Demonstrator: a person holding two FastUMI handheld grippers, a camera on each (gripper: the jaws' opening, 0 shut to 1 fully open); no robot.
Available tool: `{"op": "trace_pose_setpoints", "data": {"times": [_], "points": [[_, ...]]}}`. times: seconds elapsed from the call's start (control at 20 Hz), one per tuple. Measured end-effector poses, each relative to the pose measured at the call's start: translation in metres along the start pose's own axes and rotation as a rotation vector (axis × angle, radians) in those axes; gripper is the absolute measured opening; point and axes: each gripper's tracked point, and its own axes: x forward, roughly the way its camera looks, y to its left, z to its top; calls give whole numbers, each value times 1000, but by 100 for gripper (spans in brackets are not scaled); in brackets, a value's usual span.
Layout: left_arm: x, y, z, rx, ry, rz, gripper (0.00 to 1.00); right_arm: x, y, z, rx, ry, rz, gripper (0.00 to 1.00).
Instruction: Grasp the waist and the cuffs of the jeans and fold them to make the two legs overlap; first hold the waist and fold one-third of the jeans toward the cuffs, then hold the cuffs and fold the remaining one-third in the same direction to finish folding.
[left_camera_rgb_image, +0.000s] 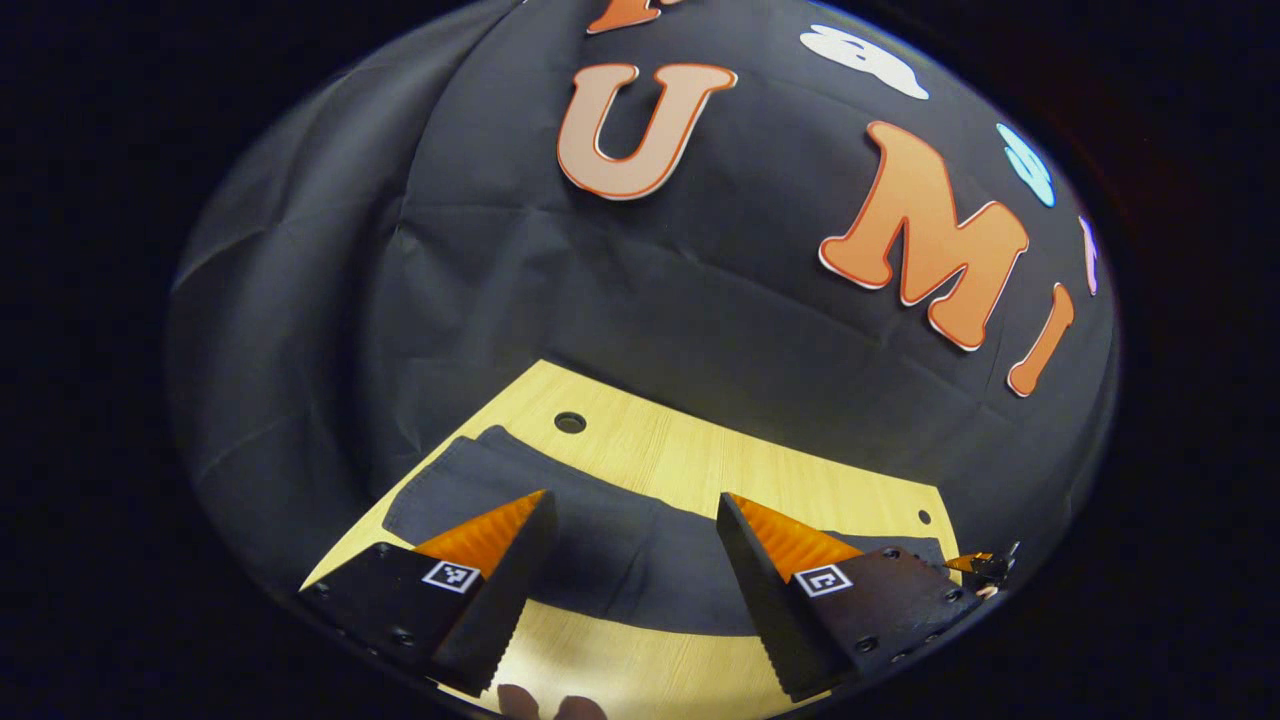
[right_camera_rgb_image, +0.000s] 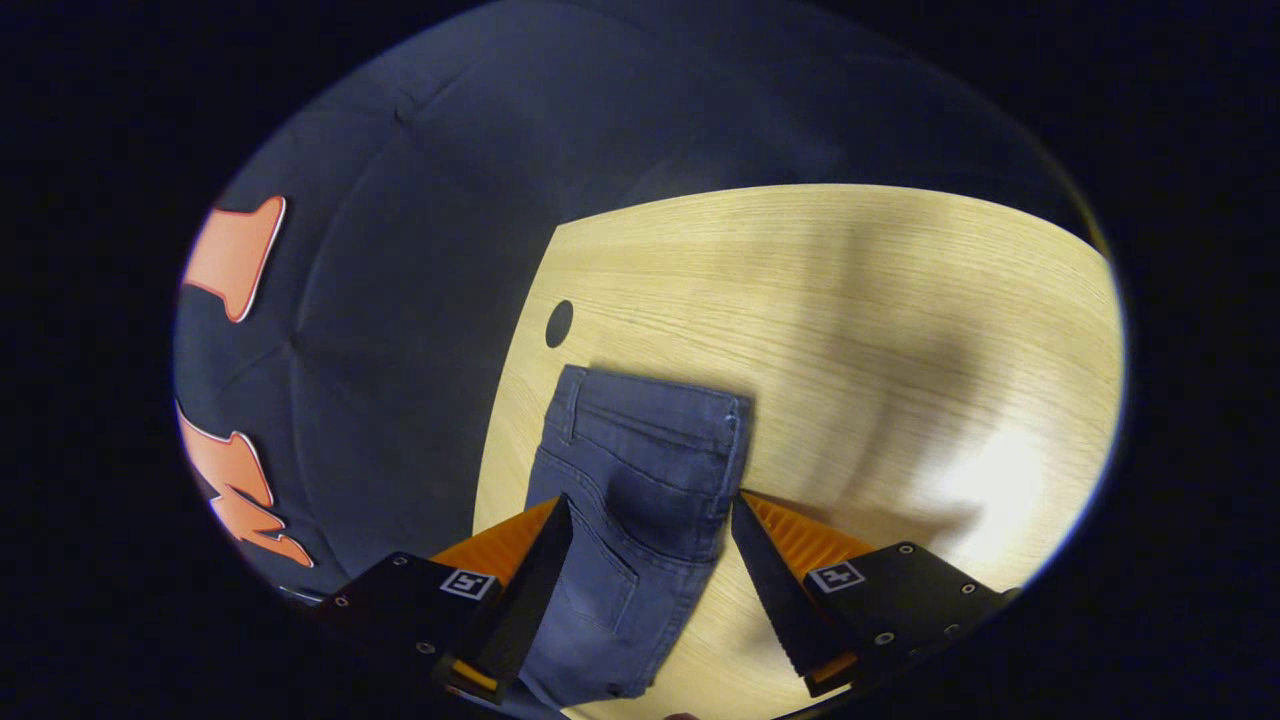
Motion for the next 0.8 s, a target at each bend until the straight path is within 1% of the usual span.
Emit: {"op": "trace_pose_setpoints", "data": {"times": [0.05,0.1,0.15,0.25,0.3,0.35,0.45,0.55,0.65,0.8], "points": [[0,-2,5,0,-28,-2,98,4,0,1,7,-9,2,98],[0,-2,10,-1,-50,-2,98,9,-8,1,-2,-17,-23,98],[-3,-4,11,3,-58,3,98,15,-17,1,-22,-25,-47,79],[-9,-1,12,22,-54,24,98,17,-22,1,-81,-50,-34,40],[-13,1,12,35,-49,33,98,14,-19,3,-113,-72,-41,35],[-14,5,12,47,-50,43,98,10,-19,5,-146,-81,-60,23],[-14,11,15,58,-67,48,98,0,-10,6,-197,-103,-83,23],[-14,18,22,60,-96,52,98,-19,12,7,-231,-130,-43,23],[-17,29,28,69,-124,56,98,-52,40,7,-269,-163,-1,23],[-19,46,31,82,-129,39,98,-78,88,-6,-371,-197,55,22]]}}
